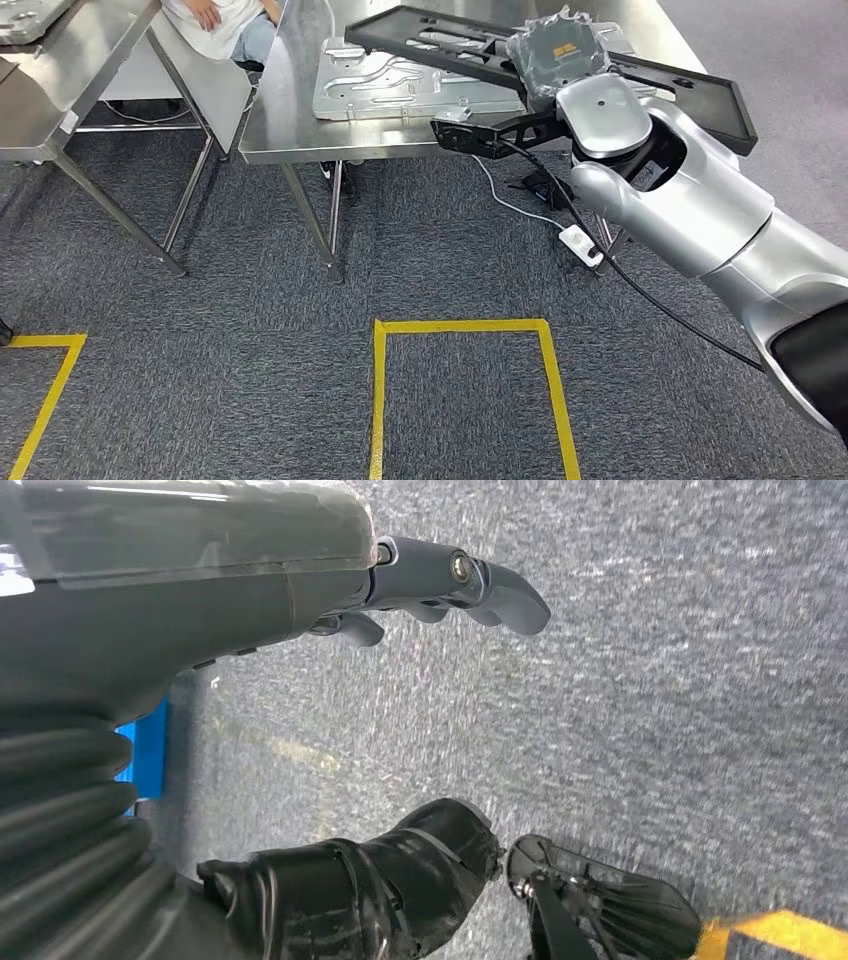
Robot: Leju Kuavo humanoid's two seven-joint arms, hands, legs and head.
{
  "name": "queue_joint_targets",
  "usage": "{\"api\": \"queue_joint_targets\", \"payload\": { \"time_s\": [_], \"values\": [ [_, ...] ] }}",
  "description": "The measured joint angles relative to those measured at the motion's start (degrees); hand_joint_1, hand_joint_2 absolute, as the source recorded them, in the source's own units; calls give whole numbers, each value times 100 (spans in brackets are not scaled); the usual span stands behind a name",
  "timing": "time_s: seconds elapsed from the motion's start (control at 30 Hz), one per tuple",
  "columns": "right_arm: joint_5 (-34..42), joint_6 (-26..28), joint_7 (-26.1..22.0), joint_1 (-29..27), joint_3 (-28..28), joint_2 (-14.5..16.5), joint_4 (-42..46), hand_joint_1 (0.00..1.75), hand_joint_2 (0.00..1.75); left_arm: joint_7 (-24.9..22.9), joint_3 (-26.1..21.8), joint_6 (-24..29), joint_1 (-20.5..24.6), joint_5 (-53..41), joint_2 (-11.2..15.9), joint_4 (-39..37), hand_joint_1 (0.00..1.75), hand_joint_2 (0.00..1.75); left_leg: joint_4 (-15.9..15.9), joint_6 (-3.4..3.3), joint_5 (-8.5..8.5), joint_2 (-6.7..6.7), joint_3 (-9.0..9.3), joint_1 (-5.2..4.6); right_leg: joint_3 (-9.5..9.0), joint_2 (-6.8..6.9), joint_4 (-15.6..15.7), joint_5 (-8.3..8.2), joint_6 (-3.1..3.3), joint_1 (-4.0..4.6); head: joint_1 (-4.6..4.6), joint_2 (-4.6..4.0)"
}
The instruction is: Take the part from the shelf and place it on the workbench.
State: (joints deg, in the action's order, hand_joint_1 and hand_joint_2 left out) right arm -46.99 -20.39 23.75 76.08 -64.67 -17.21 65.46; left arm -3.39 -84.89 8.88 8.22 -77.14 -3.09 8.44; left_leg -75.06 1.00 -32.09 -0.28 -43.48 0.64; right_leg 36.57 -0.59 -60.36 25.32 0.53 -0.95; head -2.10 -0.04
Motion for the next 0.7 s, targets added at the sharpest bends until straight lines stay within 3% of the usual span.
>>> {"api": "queue_joint_targets", "payload": {
  "time_s": [0.03,0.13,0.17,0.23,0.33,0.37,0.43,0.5,0.53,0.63,0.7],
  "values": [
    [0,0,-6,-14,-1,7,-5,175,175,-3,0,-1,-3,-1,-2,0,0,175,133,-28,153,0,18,-6,-32,-5,0,21,5,16,1,0],
    [-1,2,-14,-11,0,15,-16,175,175,-7,0,0,-6,-3,-1,1,0,175,1204,-193,722,-1,467,-77,-147,-9,20,88,-2,48,9,0],
    [-1,4,-14,-7,0,16,-20,175,175,-8,0,0,-2,-3,2,2,0,175,1445,-242,792,1,587,-108,-167,-7,36,98,-19,47,10,0],
    [0,6,-16,-10,-1,18,-29,175,175,-9,0,1,7,-3,4,2,0,175,1596,-292,782,3,673,-150,-182,-7,73,99,-68,40,15,0],
    [-1,8,-34,-6,1,21,-42,175,175,-12,0,2,-2,-5,5,2,0,175,1782,-327,831,18,807,-109,-171,8,-1,174,-148,44,32,1],
    [-2,10,-39,8,2,21,-47,175,175,-13,0,2,-4,-7,3,2,0,175,1842,-338,847,25,858,-88,-76,13,-203,278,-165,48,43,1],
    [-2,14,-51,18,1,22,-61,175,175,-9,0,2,3,-11,-1,2,0,175,1863,-354,831,30,894,-77,305,18,-897,557,-189,34,53,0],
    [-2,15,-67,-19,0,23,-74,175,175,-2,0,2,13,-17,-3,2,0,175,1828,-353,787,22,903,-65,633,23,-1371,618,-225,7,52,0],
    [-2,17,-76,-36,-1,24,-81,175,175,1,0,1,13,-20,-4,2,0,175,1797,-340,755,13,906,-56,656,28,-1314,495,-242,-11,53,0],
    [-4,29,-83,-31,-1,26,-104,175,175,13,0,-1,1,-25,-13,3,0,175,1633,-247,614,-16,903,-28,262,41,-339,-34,-266,-47,58,0],
    [-8,40,-89,-31,-2,40,-116,175,175,26,0,-2,3,-31,-15,4,0,175,1562,-179,549,-27,880,-36,107,30,-28,-99,-225,-29,50,1]
  ]
}}
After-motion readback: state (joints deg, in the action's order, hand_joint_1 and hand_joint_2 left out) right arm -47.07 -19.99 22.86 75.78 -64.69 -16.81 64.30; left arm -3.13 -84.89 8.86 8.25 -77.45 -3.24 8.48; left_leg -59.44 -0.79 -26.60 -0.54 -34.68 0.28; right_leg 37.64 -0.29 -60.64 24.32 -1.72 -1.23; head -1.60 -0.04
